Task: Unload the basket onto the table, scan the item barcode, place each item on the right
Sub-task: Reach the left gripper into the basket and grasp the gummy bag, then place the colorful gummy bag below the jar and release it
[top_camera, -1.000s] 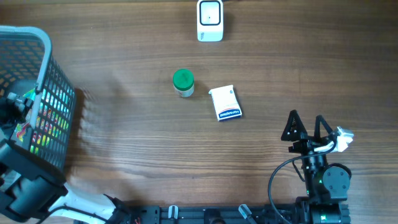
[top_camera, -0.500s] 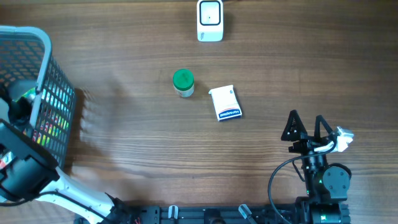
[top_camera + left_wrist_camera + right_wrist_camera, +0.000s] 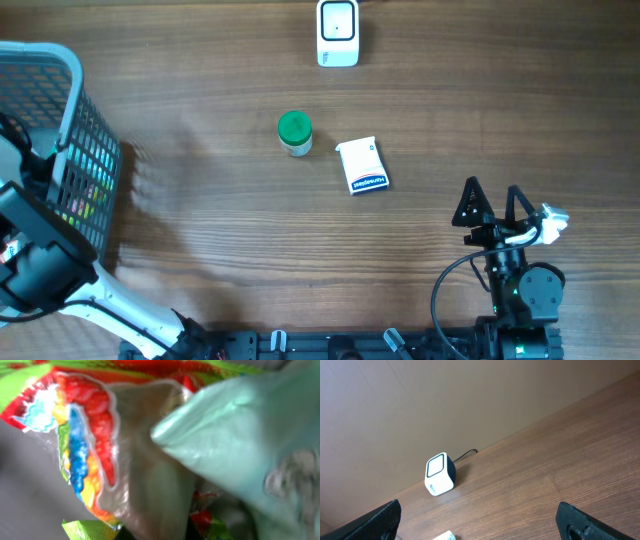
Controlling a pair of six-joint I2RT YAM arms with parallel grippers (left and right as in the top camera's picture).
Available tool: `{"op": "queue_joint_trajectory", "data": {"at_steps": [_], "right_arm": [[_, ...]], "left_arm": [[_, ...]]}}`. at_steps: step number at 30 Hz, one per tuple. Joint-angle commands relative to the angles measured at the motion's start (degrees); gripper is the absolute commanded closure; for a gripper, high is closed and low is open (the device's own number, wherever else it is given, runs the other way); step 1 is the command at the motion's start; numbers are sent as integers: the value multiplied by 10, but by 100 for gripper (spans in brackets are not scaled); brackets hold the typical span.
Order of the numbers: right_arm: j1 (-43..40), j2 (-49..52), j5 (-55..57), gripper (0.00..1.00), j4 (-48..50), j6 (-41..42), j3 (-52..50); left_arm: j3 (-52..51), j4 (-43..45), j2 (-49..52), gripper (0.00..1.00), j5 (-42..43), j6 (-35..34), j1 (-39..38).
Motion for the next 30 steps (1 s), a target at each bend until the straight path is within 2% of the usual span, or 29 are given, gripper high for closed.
{"op": "queue_joint_trajectory", "data": {"at_steps": [1, 3, 7, 8, 11, 13, 15, 16, 19, 22, 27, 30], "right_arm": [[3, -4, 11, 0, 3, 4, -1], [3, -4, 11, 0, 3, 4, -1], [3, -4, 11, 0, 3, 4, -1], [3, -4, 11, 0, 3, 4, -1], [3, -4, 11, 1, 3, 4, -1], [3, -4, 11, 0, 3, 3, -1], [3, -4, 11, 0, 3, 4, -1], [3, -4, 11, 0, 3, 4, -1], [3, -4, 11, 0, 3, 3, -1], [3, -4, 11, 0, 3, 4, -1], [3, -4, 11, 1, 3, 4, -1], [3, -4, 11, 0, 3, 4, -1]], "left_arm": [[102, -75, -49, 96, -38, -85, 27], [159, -118, -89, 96, -36, -116, 41], [239, -142, -203, 96, -26, -125, 54], [249, -137, -237, 96, 9, -125, 54], [253, -115, -343, 96, 225, -121, 42], [253, -105, -390, 96, 325, -121, 14], [253, -108, -432, 96, 373, -121, -53], [253, -114, -442, 96, 372, -115, -90], [243, -163, -448, 96, 361, -36, -248], [170, -167, -443, 96, 334, 15, -405], [-36, -78, -422, 96, 181, 11, -621], [-151, -11, -410, 96, 95, -54, -700]]}}
